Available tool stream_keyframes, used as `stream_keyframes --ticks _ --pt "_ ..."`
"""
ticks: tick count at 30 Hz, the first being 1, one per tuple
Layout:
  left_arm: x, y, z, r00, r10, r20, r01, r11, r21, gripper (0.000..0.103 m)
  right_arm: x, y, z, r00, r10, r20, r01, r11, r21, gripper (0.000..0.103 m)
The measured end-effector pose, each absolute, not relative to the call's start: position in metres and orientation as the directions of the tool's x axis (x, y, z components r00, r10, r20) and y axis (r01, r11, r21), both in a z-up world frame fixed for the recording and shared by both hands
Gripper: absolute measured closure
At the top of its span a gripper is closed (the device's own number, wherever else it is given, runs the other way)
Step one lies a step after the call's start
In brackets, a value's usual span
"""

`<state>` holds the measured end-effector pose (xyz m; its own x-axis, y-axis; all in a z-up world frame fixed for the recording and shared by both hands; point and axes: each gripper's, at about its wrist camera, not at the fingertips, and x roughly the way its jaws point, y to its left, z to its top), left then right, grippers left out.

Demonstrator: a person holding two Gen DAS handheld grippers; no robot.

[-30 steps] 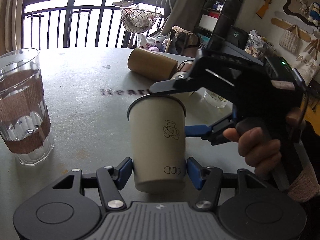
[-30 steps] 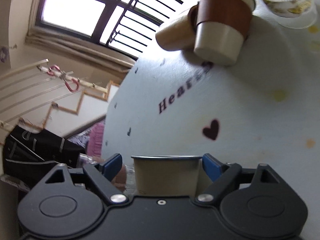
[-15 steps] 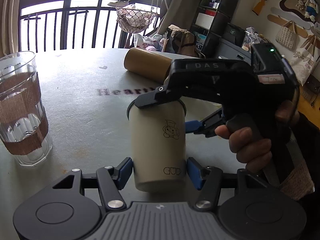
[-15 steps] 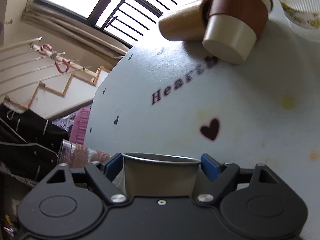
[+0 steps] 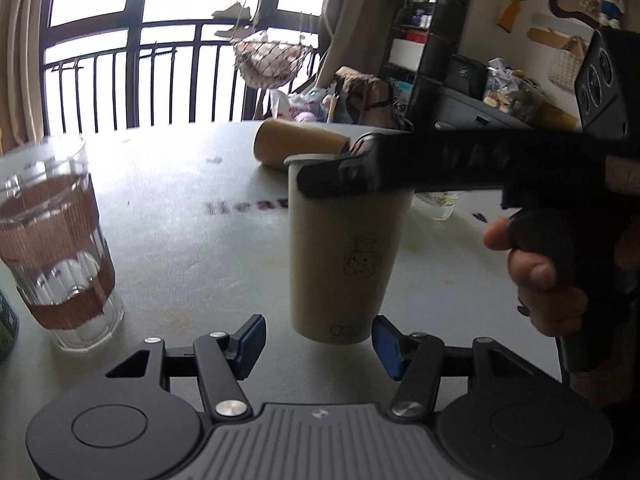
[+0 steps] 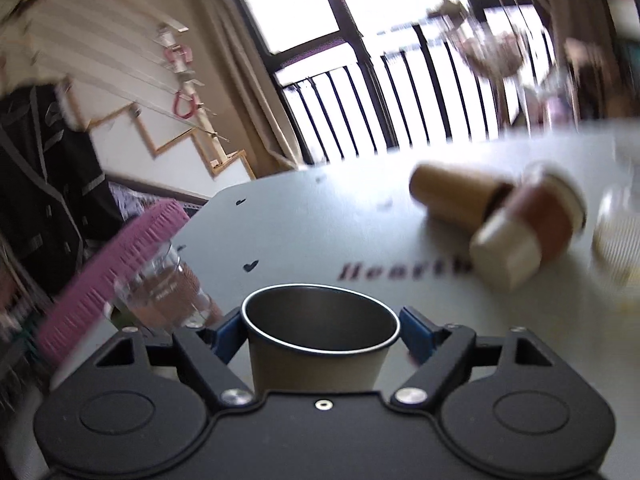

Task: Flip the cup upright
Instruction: 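Grip the cup rim with the right tool while the left tool holds the cup body, then carry the upright cup with both tools and set it beside the water glass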

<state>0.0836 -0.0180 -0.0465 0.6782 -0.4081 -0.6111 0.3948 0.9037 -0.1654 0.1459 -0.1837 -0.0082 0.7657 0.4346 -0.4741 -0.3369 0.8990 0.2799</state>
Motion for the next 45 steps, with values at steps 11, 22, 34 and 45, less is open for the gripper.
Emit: stream_keyframes --ticks 11,22,34,45 --pt "0.086 -0.031 -0.058 0.693 -0.411 -0.592 0.416 0.899 -0.137 0.048 0.124 -0.167 -0.002 0.797 0.42 -0.435 -0.426 0.9 0.088 0.021" --pt "0.081 -0.03 -0.077 0.769 -0.304 -0.562 0.358 0.934 -0.015 0.049 0.11 -0.145 -0.004 0.79 0.423 -0.443 -0.485 0.874 -0.03 0.02" --pt "0.107 0.006 -0.083 0.777 -0.288 -0.56 0.253 0.957 -0.14 0.049 0.142 -0.103 -0.003 0.765 0.442 -0.468 -0.535 0.841 -0.079 0.02" --pt "0.117 0.024 -0.082 0.789 -0.26 -0.556 0.195 0.965 -0.175 0.049 0.16 -0.075 -0.004 0.767 0.436 -0.471 -0.546 0.829 -0.123 0.02"
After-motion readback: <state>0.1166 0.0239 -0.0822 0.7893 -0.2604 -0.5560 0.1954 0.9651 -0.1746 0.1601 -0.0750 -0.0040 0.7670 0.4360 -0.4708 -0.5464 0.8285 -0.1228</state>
